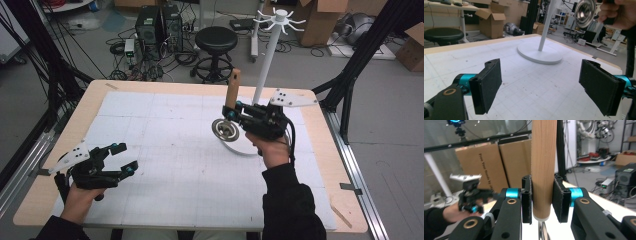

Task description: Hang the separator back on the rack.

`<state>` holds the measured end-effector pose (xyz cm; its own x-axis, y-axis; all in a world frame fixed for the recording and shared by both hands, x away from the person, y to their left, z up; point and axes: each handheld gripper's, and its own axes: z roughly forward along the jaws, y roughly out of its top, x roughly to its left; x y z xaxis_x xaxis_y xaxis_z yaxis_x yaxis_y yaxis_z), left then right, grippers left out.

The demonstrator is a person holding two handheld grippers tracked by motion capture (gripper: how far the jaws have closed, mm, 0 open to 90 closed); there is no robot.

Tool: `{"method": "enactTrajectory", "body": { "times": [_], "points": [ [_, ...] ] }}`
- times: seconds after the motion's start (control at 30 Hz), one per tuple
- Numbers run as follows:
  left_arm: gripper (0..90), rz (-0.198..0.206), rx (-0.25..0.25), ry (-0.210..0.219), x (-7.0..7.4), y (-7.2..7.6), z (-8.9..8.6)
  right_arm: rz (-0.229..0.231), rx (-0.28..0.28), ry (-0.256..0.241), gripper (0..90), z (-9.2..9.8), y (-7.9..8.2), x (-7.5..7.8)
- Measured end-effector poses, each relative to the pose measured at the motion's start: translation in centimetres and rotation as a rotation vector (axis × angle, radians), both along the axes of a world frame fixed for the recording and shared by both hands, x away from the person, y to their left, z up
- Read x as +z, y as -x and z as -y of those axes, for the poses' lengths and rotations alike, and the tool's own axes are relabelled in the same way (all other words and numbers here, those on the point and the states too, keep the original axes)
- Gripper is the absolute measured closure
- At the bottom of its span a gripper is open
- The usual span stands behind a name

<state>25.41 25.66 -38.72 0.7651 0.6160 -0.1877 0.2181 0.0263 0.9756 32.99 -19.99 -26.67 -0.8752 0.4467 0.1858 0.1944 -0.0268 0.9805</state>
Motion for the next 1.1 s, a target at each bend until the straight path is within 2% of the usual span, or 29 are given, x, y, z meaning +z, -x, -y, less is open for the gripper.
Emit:
{"method": "enactTrajectory", "body": {
  "times": [0.3,0.4,0.53,0.73,0.93,1.1],
  "points": [
    [19.0,-0.002,-0.003,0.000,-0.2,0.1,-0.3,0.013,-0.073,-0.018,72.2,1.3,-2.9,3.6],
    [19.3,-0.002,-0.011,0.002,-0.2,0.2,-0.2,0.010,-0.105,-0.010,72.2,1.7,-3.7,4.3],
    [19.5,-0.006,-0.011,0.008,-0.2,0.2,-0.3,0.009,-0.134,-0.037,72.2,2.4,-4.4,5.0],
    [19.7,-0.007,-0.011,0.014,-0.2,0.2,-0.3,0.003,-0.179,-0.051,72.2,3.3,-5.0,5.6],
    [19.8,-0.007,-0.012,0.014,-0.2,0.2,-0.3,-0.030,-0.228,-0.034,72.1,4.0,-5.5,5.3],
    [19.9,-0.008,-0.015,0.013,-0.2,0.2,-0.3,-0.035,-0.231,-0.007,71.7,4.0,-5.4,5.1]
  ]
}}
